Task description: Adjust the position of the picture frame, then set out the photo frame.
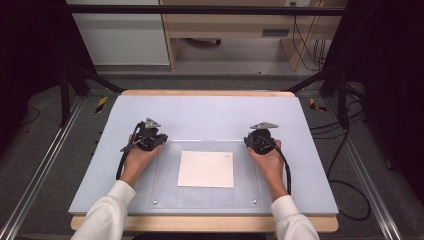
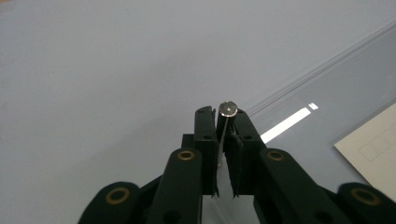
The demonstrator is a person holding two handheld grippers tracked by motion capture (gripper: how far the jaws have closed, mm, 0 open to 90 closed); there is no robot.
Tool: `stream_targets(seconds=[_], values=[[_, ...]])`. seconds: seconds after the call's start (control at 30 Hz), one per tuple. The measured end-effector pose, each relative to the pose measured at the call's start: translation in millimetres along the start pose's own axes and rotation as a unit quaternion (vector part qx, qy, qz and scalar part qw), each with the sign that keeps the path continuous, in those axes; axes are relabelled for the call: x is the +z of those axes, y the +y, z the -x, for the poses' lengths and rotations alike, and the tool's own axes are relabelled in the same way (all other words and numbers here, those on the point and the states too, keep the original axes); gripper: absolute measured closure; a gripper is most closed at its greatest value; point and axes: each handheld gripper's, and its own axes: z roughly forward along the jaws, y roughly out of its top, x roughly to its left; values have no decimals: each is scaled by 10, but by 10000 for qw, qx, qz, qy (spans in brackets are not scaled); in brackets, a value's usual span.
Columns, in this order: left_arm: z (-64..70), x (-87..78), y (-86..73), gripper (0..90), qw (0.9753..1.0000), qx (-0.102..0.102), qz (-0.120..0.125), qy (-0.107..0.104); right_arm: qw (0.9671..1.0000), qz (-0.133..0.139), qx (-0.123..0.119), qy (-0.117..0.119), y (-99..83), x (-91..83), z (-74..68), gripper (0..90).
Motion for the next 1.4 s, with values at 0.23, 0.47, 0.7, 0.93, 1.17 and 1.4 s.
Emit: stream_targets(seconds=[0.23,0.47,0.7,0.93,1.17,1.4], values=[[62,-101,-54,588,9984,18,546,156,9988,455,-156,40,30,-90,12,728],[85,-143,-88,559,9948,-25,962,331,9982,562,-181,32,42,-108,-4,788],[109,-145,-105,640,9938,-12,1025,437,9981,581,-216,25,50,-105,-2,828],[101,-141,-101,722,9941,-82,1013,381,9982,559,-201,-4,62,-104,0,849],[122,-130,-100,809,9945,-91,943,442,9984,528,-201,-15,80,-103,-1,854],[91,-140,-79,846,9946,-419,899,308,9987,452,-237,-23,98,-105,-11,856]])
